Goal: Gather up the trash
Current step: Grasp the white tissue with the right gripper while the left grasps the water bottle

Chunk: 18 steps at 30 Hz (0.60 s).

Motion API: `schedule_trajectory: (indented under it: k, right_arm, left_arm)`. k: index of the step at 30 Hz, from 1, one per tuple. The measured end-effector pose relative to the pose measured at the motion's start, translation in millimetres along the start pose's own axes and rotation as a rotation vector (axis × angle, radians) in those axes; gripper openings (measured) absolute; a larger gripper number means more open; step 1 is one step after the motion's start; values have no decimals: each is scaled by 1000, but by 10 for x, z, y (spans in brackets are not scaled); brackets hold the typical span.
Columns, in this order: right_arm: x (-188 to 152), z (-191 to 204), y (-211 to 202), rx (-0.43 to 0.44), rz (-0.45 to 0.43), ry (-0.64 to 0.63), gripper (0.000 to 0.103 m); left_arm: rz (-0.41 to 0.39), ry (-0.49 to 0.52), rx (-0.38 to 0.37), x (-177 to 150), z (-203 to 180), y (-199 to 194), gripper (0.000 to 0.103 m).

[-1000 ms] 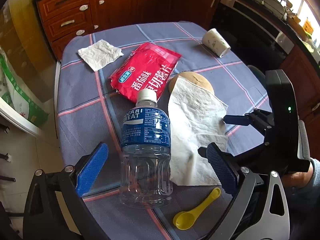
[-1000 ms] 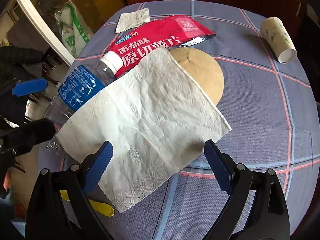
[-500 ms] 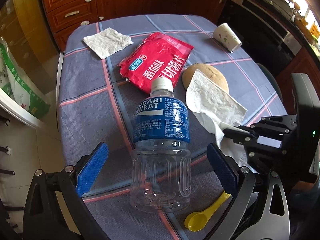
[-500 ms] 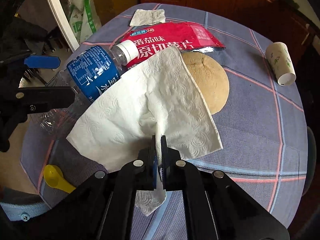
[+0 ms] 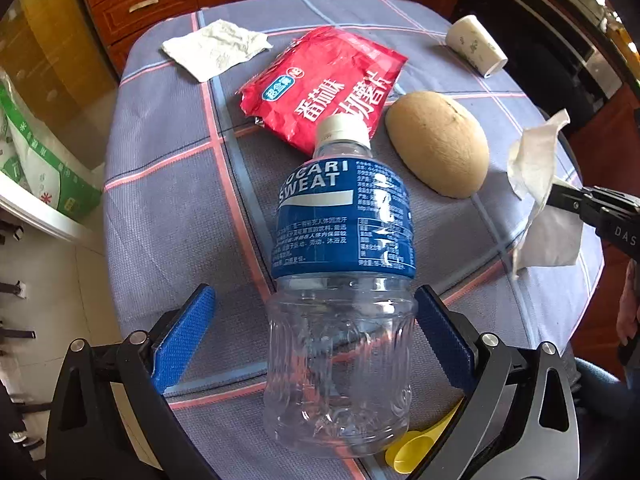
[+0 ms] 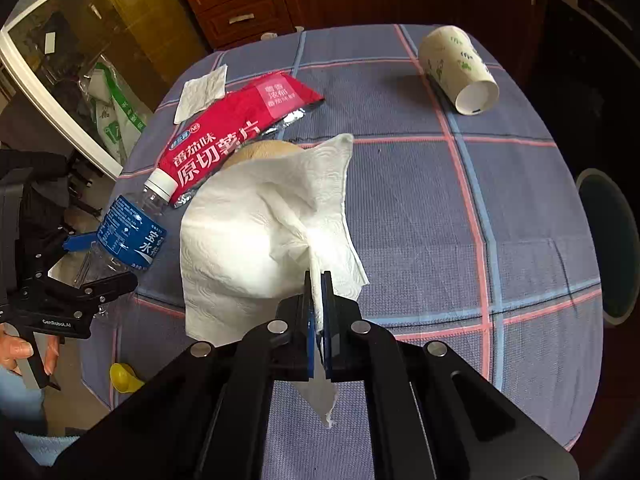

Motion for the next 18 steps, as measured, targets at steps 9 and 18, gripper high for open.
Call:
schedule_trajectory:
  k: [9, 18]
  right_arm:
    - [-56, 43, 87, 33, 22, 3, 71]
    - [-3, 251, 353, -12, 66, -101, 74]
  left_arm:
    - [6, -11, -19, -26, -2, 71, 99]
    - [15, 3, -44, -53, -45, 51, 70]
Point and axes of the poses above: each gripper's, at about its wrist camera, not at the fingertips, and y roughly the way its jaws point, z to its left, x to its top, the point moved 2 cm from there along y, roughly the way its jaws point, and after that the axes turned 5 degrees about x, right-handed, at the moved point
